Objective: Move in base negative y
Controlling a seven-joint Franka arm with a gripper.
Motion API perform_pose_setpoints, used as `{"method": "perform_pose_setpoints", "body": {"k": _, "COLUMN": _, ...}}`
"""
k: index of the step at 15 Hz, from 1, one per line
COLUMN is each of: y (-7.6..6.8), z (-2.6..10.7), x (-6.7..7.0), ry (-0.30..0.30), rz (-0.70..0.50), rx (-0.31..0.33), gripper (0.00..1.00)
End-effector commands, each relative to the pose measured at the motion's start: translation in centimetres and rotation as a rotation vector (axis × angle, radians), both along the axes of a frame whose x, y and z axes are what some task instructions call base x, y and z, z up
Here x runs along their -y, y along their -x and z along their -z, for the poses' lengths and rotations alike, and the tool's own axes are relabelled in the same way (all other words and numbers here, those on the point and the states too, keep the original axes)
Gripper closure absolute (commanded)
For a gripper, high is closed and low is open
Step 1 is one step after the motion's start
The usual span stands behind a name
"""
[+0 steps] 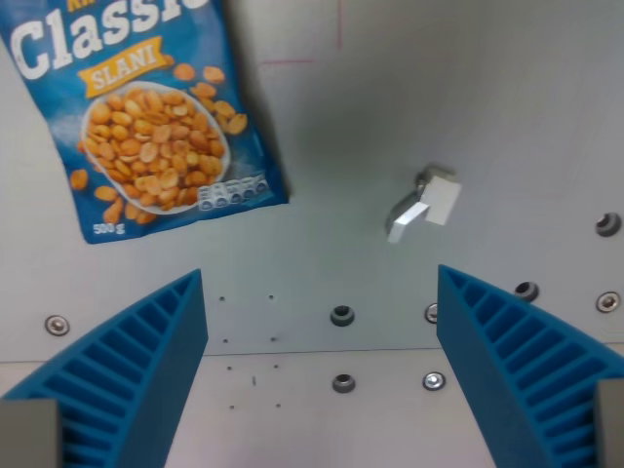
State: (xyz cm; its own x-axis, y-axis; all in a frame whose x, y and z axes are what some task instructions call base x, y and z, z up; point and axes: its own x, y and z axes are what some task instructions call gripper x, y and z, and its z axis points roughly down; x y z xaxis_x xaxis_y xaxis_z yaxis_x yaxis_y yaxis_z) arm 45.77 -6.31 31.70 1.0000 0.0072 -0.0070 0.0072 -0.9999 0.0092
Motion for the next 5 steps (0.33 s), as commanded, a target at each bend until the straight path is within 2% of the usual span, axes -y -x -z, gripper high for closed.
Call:
{"method": "perform_pose_setpoints", "body": {"k": 1, "y": -0.3, "z": -0.2, "x": 1.5, "ry": -0.004, "rz": -0.016, "rx": 0.006, "gripper": 0.00}}
{"method": "perform_pose_setpoints", "body": {"k": 5, "y": -0.3, "z": -0.2, "x": 3.5, "ry": -0.004, "rz": -0.016, "rx": 0.006, "gripper": 0.00}}
